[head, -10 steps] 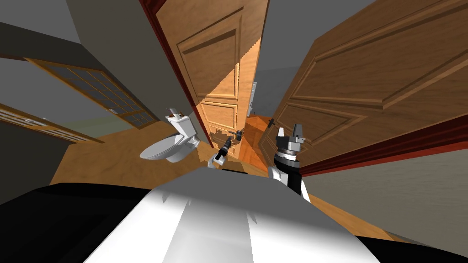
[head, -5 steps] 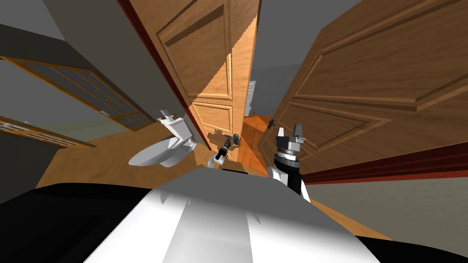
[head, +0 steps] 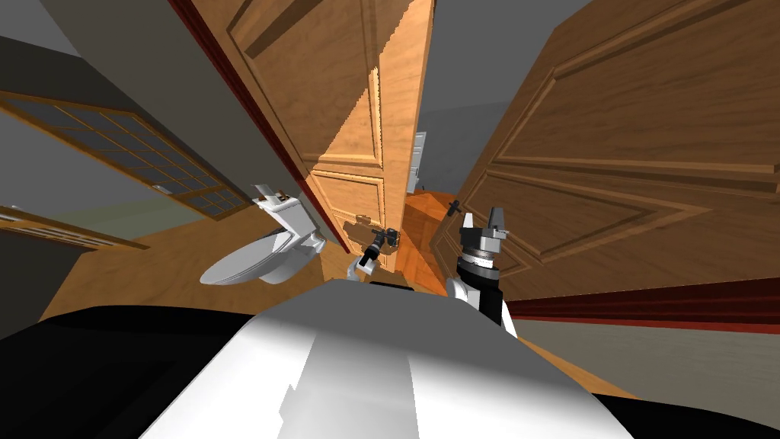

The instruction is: Push the door open

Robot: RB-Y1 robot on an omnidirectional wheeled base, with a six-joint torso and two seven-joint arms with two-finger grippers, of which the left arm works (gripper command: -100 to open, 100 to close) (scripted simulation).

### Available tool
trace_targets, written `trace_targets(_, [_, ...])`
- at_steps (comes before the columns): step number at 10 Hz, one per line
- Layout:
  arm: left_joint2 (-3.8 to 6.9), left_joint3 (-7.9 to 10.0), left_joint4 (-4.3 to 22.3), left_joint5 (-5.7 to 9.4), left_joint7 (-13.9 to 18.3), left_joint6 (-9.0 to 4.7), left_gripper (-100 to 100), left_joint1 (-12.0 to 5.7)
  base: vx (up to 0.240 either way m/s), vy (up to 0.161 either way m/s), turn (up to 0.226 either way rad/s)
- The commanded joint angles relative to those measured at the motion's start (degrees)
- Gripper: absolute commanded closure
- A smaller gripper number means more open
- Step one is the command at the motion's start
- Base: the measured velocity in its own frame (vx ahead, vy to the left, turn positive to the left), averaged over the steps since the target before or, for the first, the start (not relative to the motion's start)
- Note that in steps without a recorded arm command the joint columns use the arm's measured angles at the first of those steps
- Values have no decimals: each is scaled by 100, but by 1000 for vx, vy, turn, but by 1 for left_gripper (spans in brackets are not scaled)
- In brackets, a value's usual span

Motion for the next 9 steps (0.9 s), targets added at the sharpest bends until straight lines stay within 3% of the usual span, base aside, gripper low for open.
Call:
trace_targets(1, [1, -1, -1, 0, 1, 2, 100, 3, -23, 7, -8])
trace_targets(5, [1, -1, -1, 0, 1, 2, 100, 3, -3, 1, -2])
trace_targets(9, [40, 218, 36, 20, -51, 22, 100, -56, 144, -75, 44])
